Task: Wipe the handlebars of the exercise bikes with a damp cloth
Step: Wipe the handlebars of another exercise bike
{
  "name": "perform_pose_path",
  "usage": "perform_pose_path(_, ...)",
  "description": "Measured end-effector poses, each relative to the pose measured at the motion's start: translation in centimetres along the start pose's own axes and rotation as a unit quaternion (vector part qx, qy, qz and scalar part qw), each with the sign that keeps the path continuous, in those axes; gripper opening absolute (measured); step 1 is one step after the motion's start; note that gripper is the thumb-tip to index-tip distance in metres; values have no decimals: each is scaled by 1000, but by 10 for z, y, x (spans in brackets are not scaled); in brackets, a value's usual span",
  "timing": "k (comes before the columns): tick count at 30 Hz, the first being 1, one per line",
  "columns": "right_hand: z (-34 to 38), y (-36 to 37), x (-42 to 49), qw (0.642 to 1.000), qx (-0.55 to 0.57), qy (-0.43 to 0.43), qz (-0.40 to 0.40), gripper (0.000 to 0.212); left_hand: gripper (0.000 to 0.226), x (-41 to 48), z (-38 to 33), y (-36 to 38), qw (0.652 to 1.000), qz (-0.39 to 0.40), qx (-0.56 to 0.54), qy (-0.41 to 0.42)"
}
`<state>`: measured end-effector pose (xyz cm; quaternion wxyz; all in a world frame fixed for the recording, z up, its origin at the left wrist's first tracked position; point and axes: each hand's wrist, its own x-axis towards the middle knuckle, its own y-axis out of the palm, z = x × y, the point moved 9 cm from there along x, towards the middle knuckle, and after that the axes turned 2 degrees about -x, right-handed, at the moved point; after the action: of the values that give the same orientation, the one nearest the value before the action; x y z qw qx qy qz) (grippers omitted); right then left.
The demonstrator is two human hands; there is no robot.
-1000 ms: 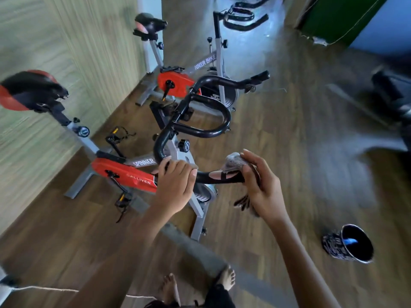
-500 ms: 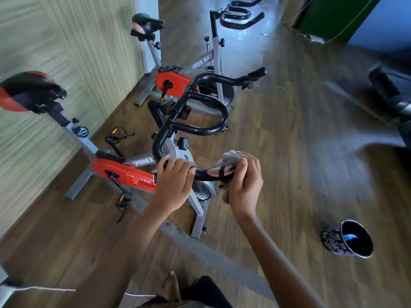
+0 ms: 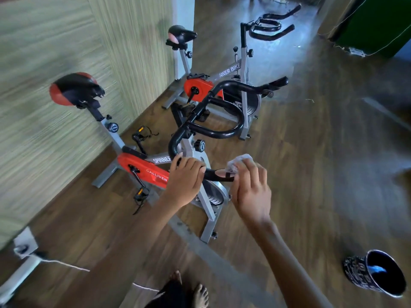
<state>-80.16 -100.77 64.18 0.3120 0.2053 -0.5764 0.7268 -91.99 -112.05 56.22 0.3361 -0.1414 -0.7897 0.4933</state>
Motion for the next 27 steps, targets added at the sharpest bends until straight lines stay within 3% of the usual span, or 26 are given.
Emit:
perform_pose_path(2, -8, 1, 6, 999, -3, -32, 31, 24, 46, 0, 0, 1, 1000, 5, -2, -2)
perform_pose_path(4, -16, 0, 12, 995, 57, 31, 69, 31, 49, 0, 1, 1, 1000, 6, -11, 0)
perform_pose_path(7, -18, -3, 12, 985, 118, 122, 38, 39, 48, -2, 0, 0, 1000, -21, -21, 5)
perform_pose_path(10, -18, -2, 6, 989, 95, 117, -7, 36, 41, -5, 1, -1, 995, -82, -55, 17)
perform_pose_path(17, -11, 3, -11, 985, 52, -99, -134, 33, 34, -13, -1, -8, 953, -284, -79, 73)
perform_pose_path(22, -21, 10, -22, 933, 34, -249, -258, 31, 39, -15, 5, -1, 925, -359, -64, 102)
perform_pose_path(27, -18, 21, -38, 884, -37, -274, -377, 34, 38, -21, 9, 3, 881, -440, -79, 156)
